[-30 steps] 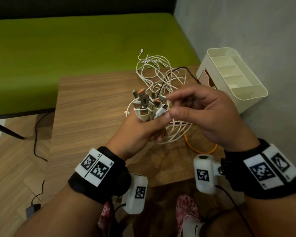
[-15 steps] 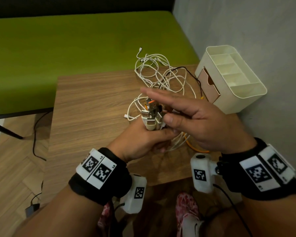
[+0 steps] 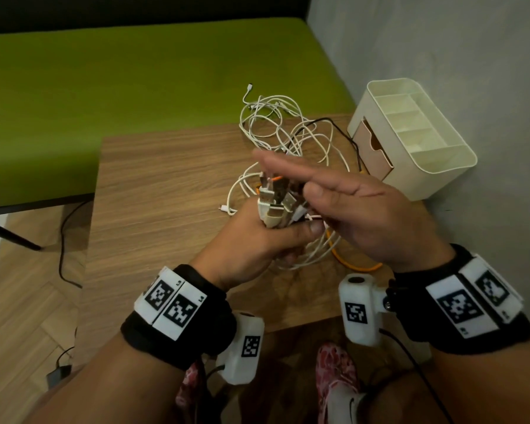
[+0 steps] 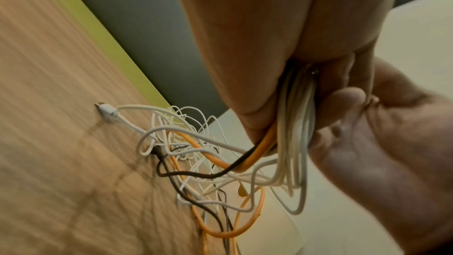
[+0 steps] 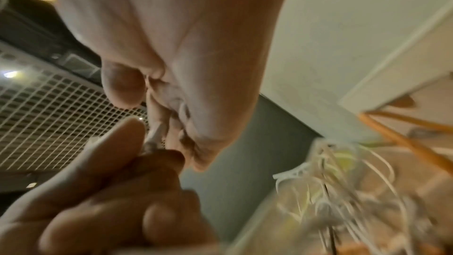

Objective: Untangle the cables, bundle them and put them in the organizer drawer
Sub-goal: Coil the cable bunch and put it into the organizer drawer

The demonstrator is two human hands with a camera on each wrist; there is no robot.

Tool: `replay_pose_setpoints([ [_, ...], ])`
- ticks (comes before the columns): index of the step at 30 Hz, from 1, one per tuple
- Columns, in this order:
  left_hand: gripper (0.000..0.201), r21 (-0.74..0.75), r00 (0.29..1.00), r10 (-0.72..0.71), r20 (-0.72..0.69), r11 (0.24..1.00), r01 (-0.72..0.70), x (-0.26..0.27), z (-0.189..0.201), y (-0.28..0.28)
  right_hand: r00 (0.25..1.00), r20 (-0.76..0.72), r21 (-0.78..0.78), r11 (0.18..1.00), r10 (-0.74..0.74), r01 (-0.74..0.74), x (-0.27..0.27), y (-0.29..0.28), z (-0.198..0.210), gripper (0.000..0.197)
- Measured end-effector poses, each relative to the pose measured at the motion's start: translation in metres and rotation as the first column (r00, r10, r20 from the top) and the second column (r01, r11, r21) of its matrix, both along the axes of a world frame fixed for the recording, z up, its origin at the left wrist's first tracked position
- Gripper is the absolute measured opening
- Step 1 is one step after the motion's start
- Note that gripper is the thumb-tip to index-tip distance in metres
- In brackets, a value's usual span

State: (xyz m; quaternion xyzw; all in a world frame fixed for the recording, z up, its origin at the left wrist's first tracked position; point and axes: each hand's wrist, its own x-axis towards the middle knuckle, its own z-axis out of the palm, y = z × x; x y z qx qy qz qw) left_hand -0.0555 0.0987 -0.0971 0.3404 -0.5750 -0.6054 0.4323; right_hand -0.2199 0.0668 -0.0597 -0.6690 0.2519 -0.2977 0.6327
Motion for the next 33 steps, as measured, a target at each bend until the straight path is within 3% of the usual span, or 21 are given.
replay_pose_setpoints([
  [2, 0.008, 0.015, 0.994, 0.051, -0.096, 0.999, -0.05, 0.002, 0.0, -0.002, 0.979, 0.199, 0.239, 0.966, 0.05, -0.098, 0.004, -0.001, -0.006, 0.068],
  [3, 0.01, 0.027, 0.987, 0.078, -0.138, 0.997, -0.075, 0.004, 0.001, -0.003, 0.97, 0.238, 0.279, 0.952, 0.055, -0.123, 0.006, -0.002, -0.012, 0.084],
  [5, 0.018, 0.056, 0.977, 0.095, -0.191, 0.995, -0.086, 0.008, 0.0, -0.004, 0.989, 0.137, 0.267, 0.959, 0.059, -0.094, 0.011, 0.002, -0.022, 0.096],
  [7, 0.028, 0.057, 0.976, 0.082, -0.202, 0.996, -0.072, 0.011, 0.001, -0.004, 0.991, -0.121, 0.151, 0.988, 0.054, -0.036, 0.015, 0.007, -0.029, 0.084],
  [10, 0.038, 0.104, 0.967, 0.152, -0.203, 0.986, -0.133, 0.012, 0.0, -0.004, 0.871, -0.484, -0.119, 0.993, -0.082, 0.027, 0.024, 0.013, -0.032, 0.068],
  [16, 0.03, 0.112, 0.916, 0.228, -0.33, 0.973, -0.202, 0.014, 0.006, -0.005, 0.813, -0.483, -0.415, 0.903, -0.324, 0.113, 0.038, 0.015, -0.039, 0.025],
  [20, 0.026, 0.15, 0.865, 0.271, -0.423, 0.962, -0.228, 0.026, 0.014, -0.005, 0.679, -0.609, -0.517, 0.854, -0.41, 0.052, 0.03, 0.002, -0.048, 0.013],
  [22, 0.024, 0.212, 0.827, 0.341, -0.447, 0.939, -0.272, 0.034, 0.015, -0.006, 0.698, -0.613, -0.462, 0.885, -0.37, 0.063, 0.021, -0.006, -0.044, 0.014],
  [25, 0.023, 0.298, 0.757, 0.41, -0.508, 0.909, -0.293, 0.042, 0.018, -0.008, 0.798, -0.543, -0.289, 0.951, -0.26, 0.113, 0.012, -0.01, -0.03, 0.025],
  [29, 0.021, 0.408, 0.671, 0.479, -0.567, 0.87, -0.276, 0.045, 0.02, -0.01, 0.876, -0.429, -0.224, 0.965, -0.221, 0.134, 0.003, -0.013, -0.025, 0.025],
  [33, 0.025, 0.471, 0.651, 0.504, -0.568, 0.848, -0.245, 0.047, 0.018, -0.014, 0.909, -0.364, -0.19, 0.972, -0.201, 0.138, -0.004, -0.016, -0.029, 0.022],
])
